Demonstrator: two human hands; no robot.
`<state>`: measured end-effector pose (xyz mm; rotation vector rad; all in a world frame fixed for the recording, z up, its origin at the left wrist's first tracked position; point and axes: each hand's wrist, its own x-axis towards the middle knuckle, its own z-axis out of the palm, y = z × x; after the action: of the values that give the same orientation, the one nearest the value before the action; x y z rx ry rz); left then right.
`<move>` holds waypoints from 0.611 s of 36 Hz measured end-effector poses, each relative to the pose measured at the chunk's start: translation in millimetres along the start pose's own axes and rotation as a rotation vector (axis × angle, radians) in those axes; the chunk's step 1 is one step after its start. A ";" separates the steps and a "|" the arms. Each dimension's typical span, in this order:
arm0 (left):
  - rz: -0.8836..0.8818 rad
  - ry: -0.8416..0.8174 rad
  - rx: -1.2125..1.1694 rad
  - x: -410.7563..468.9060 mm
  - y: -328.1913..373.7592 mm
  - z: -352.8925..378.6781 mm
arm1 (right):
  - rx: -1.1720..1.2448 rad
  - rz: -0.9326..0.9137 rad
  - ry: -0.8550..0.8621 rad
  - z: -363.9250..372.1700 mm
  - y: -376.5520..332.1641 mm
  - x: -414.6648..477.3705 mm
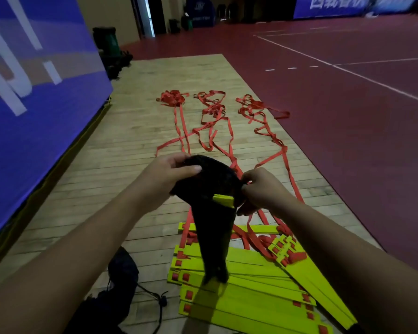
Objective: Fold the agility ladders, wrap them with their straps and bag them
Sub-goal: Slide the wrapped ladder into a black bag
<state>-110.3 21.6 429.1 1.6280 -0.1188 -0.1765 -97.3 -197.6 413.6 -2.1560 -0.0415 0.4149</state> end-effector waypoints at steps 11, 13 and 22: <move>0.244 0.215 0.599 -5.0 -1.4 -47.4 | -0.010 -0.278 0.009 -17.8 -6.1 -10.9; 0.322 0.342 0.509 -3.1 0.5 -47.3 | 0.067 -0.356 0.050 -18.1 -9.5 -12.8; 0.232 0.357 0.302 4.9 -1.7 -36.9 | 0.458 -0.227 0.047 1.2 -18.4 -1.0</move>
<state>-98.7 57.0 429.3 1.9035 -0.0611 0.3242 -96.4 -186.1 428.1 -1.6857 -0.1488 0.2152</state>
